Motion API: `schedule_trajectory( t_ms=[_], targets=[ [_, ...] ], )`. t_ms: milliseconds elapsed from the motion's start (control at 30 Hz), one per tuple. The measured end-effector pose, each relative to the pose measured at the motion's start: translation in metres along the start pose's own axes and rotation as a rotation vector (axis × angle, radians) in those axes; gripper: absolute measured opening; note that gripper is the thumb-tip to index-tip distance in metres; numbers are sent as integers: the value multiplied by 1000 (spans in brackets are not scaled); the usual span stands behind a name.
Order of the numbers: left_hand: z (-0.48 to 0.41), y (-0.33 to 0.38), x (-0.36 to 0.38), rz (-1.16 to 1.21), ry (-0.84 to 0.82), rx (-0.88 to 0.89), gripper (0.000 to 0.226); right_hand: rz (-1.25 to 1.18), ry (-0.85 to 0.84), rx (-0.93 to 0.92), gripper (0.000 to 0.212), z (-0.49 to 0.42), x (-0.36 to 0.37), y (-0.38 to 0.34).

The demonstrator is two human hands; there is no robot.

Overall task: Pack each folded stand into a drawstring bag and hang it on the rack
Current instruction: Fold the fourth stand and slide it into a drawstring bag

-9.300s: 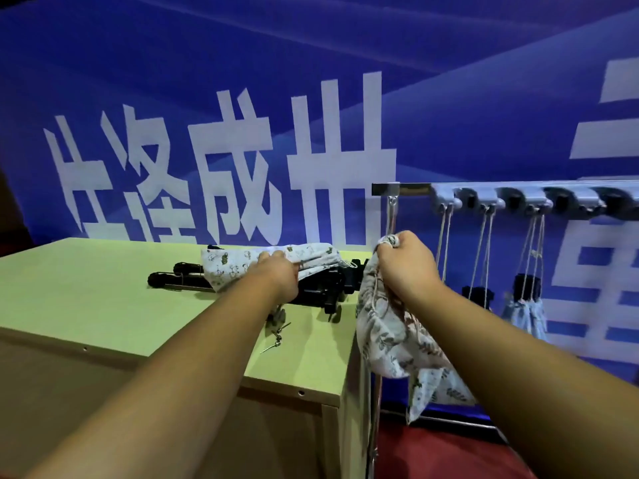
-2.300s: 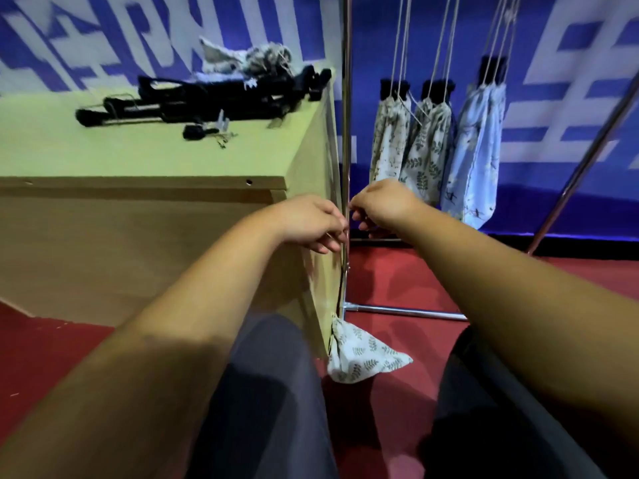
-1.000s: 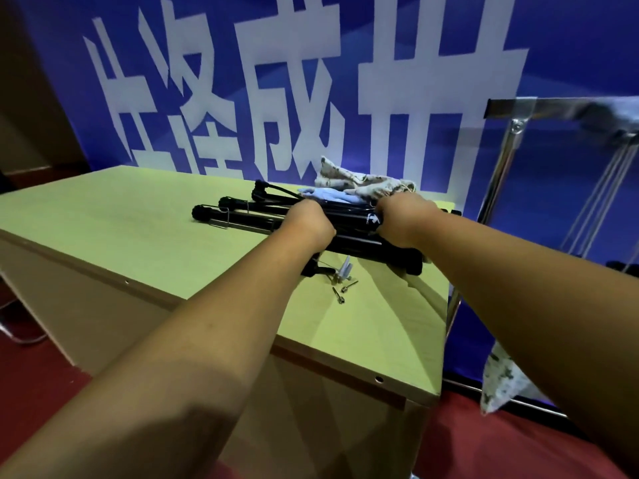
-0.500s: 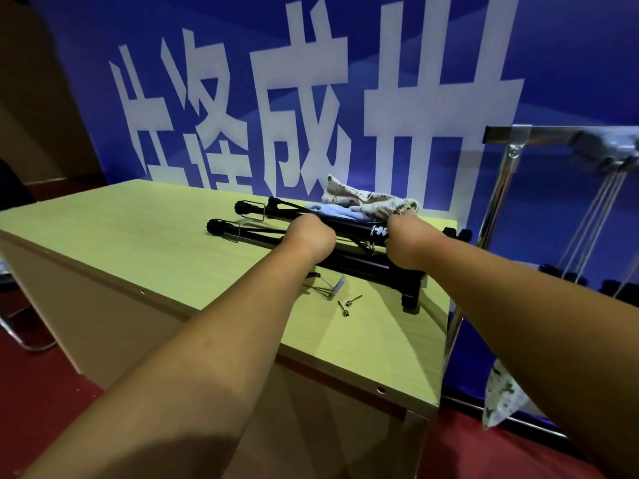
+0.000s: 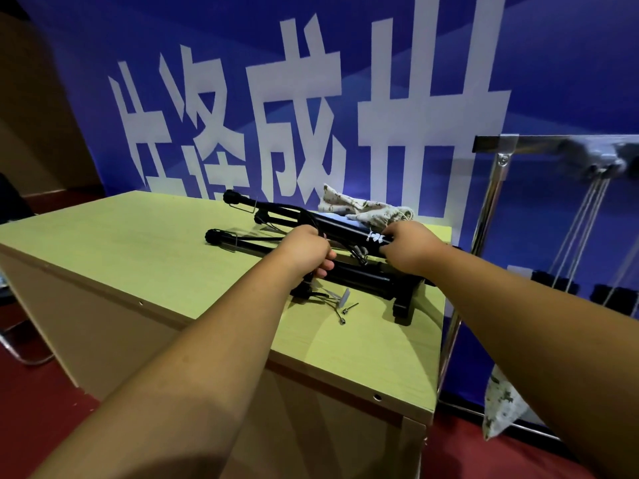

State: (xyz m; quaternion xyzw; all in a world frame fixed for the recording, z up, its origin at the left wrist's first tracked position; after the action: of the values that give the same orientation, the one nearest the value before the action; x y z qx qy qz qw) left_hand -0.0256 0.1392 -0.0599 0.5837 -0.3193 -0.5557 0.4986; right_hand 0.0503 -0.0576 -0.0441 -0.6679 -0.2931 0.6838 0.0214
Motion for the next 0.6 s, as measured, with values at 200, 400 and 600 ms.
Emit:
schedule_trajectory(
  t_ms=[200,400,600],
  targets=[
    [2,11,-5,1,64,-32,23,-81,31,-7,30,3,-2,1],
    [-6,6,-6,-29,52,-23,29,-90,30,0,32,4,-4,1],
    [-6,6,-1,148,38,34,56,-98,45,-1,34,5,-5,1]
  ],
)
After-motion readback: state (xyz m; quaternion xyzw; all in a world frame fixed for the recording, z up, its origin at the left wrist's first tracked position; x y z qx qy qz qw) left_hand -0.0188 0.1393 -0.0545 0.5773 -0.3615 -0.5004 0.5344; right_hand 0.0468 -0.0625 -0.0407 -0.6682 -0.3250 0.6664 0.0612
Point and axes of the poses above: each hand's wrist, its own z-axis away from the middle knuckle, its own x-axis out of the palm, y = z × x, the point moved 7 cm from there along -z, towards the middle knuckle, and after that the axes turned 8 degrees about -y, right-handed, at the moved point
